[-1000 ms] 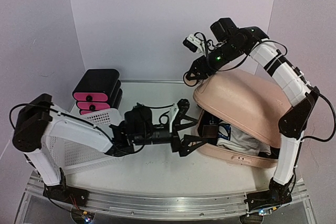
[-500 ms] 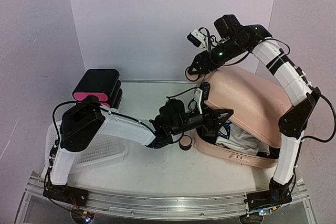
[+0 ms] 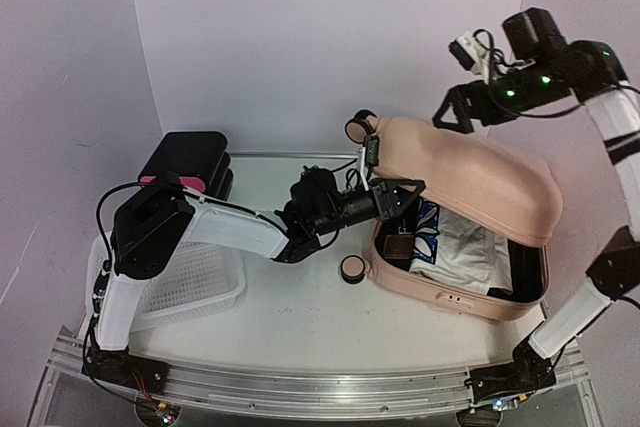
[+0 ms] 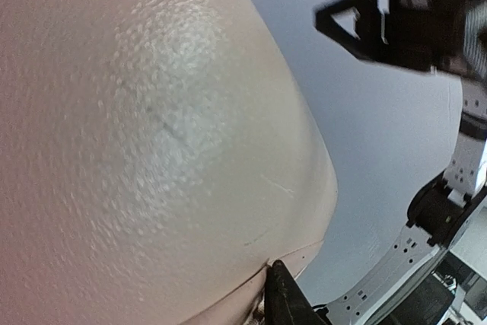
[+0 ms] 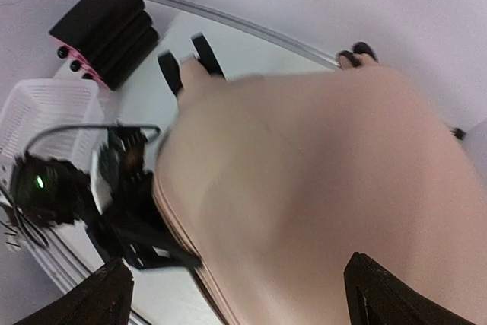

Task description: Open, take out, and arrange the luggage

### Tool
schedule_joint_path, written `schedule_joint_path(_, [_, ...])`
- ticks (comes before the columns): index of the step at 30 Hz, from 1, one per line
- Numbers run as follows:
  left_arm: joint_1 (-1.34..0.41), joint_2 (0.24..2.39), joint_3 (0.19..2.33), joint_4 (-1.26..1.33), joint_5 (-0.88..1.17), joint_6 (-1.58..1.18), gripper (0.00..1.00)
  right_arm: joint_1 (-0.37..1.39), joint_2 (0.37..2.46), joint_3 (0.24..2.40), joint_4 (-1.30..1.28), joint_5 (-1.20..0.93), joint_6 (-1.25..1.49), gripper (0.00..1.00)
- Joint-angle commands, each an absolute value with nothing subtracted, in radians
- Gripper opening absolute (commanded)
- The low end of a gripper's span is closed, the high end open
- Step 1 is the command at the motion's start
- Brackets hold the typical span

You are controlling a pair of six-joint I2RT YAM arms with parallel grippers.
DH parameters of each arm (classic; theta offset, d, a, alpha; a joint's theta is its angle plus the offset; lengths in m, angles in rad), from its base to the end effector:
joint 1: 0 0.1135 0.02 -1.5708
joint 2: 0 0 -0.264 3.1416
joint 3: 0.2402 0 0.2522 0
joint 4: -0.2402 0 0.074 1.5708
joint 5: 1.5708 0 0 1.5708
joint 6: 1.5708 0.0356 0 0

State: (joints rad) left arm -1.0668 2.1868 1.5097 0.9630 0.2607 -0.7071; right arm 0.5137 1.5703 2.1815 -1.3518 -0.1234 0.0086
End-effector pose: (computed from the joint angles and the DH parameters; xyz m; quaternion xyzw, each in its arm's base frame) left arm 0.2359 -0.4467 0.2528 0.2087 0.5659 -0.6645 0.4412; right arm 0.2302 0.1349 0.4934 -0.2523 0.8782 0.1584 0.3743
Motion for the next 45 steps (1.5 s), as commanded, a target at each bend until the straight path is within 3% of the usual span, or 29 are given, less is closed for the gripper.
schedule_joint_path(1, [-0.977, 2.067, 1.539, 1.065, 0.148, -0.771, 0.21, 0.521, 1.341, 1.999, -1.389, 0.212, -0.212, 0.98])
schedule_joint_path(8, [-0.918, 2.004, 1.53, 1.038, 0.068, -0.802, 0.12, 0.52, 1.147, 1.733, -1.338, 0.383, -0.363, 0.98])
schedule_joint_path(16, [-0.868, 2.007, 1.62, 0.97, 0.057, -0.817, 0.12, 0.52, 0.864, 1.479, -1.223, 0.073, -0.398, 0.98])
schedule_joint_path(24, [-0.868, 2.076, 1.777, 0.872, 0.085, -0.83, 0.1, 0.521, 0.692, 1.252, -1.128, 0.082, -0.623, 0.98])
schedule_joint_path(31, [-0.869, 2.096, 1.838, 0.844, 0.071, -0.834, 0.1, 0.52, 0.658, 1.012, -0.637, 0.3, -0.816, 0.98])
schedule_joint_path(38, [-0.868, 2.088, 1.859, 0.818, 0.065, -0.838, 0.09, 0.52, 0.747, 0.937, -0.183, 0.487, -0.877, 0.98])
schedule_joint_path(41, [-0.868, 2.08, 1.859, 0.809, 0.063, -0.833, 0.09, 0.52, 0.752, 0.93, -0.117, 0.414, -0.911, 0.98])
schedule_joint_path(44, [-0.868, 2.078, 1.854, 0.804, 0.068, -0.837, 0.09, 0.52, 0.784, 0.948, -0.08, 0.374, -0.943, 0.87])
schedule_joint_path(45, [-0.867, 2.075, 1.849, 0.802, 0.071, -0.838, 0.09, 0.52, 0.802, 0.964, -0.08, 0.367, -0.948, 0.8])
